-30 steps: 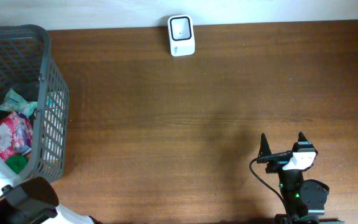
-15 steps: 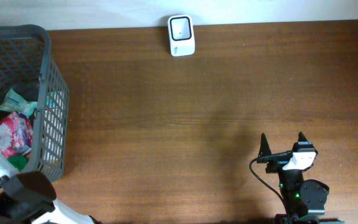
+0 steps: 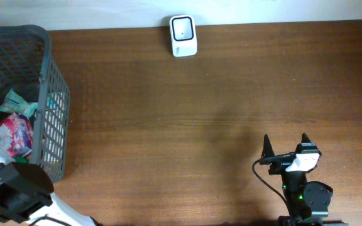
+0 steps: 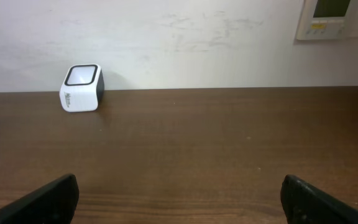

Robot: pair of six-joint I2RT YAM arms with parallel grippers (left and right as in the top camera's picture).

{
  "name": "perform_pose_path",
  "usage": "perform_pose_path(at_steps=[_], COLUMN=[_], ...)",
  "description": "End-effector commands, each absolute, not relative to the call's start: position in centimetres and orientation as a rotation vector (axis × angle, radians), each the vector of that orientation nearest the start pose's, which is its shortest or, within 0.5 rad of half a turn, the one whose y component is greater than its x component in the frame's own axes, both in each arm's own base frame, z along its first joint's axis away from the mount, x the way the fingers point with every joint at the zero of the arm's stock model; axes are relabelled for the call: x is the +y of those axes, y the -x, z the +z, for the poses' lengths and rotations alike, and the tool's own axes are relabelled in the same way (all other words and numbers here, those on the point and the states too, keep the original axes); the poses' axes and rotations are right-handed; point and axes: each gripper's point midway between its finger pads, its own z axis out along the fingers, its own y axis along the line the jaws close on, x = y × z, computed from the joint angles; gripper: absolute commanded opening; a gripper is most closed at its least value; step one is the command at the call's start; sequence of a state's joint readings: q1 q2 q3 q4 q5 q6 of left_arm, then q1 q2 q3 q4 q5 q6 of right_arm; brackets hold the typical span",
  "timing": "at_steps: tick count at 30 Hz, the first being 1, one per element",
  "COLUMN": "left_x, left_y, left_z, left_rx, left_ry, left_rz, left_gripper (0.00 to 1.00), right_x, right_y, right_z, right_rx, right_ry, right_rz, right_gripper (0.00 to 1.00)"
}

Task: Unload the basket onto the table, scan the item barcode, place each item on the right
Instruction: 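Lower the left gripper into the basket and grasp the pink-purple pack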

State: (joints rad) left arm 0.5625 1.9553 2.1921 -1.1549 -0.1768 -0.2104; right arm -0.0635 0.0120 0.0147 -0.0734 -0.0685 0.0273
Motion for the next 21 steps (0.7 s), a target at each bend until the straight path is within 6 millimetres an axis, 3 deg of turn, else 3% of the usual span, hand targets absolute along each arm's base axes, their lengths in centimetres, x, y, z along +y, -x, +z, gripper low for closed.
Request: perform_pose_path(at_steps=[1,10,14,18,20,21], left_x=[29.2,29.1,28.7,28.8,28.2,27.8], left_y=[-39.9,-40.0,-40.5,-40.6,-39.7,-39.2], left_z=[28.2,28.2,27.9,25.4,22.3,21.8], left_rx=[2.277,2.287,2.331,2.413,2.514,2.528], left_ry=[1.027,1.012,0.926,0.915,0.997,1.043], left_rz=[0.385,0.379,0.360,0.359,0.323,0.309], left_gripper=[0.93,0.93,0.93,0.93,0.91,0.89], right_x=[-0.4,-0.4,-0.4,-0.4,-0.4,-0.4], right_y=[-24.6,-24.6,-24.6,-24.6,-24.6,-24.6], right_z=[15.7,15.7,15.7,15.7,15.7,15.7], right_rx=[1.645,1.645,1.645,1.645,1.645,1.645], right_ry=[-0.034,-0.035,-0.034,-0.035,-0.035,-0.035], right_rz=[0.033,0.033,0.033,0.033,0.033,0.033], right_gripper=[0.99,0.99,0.98,0.99,0.99,0.99])
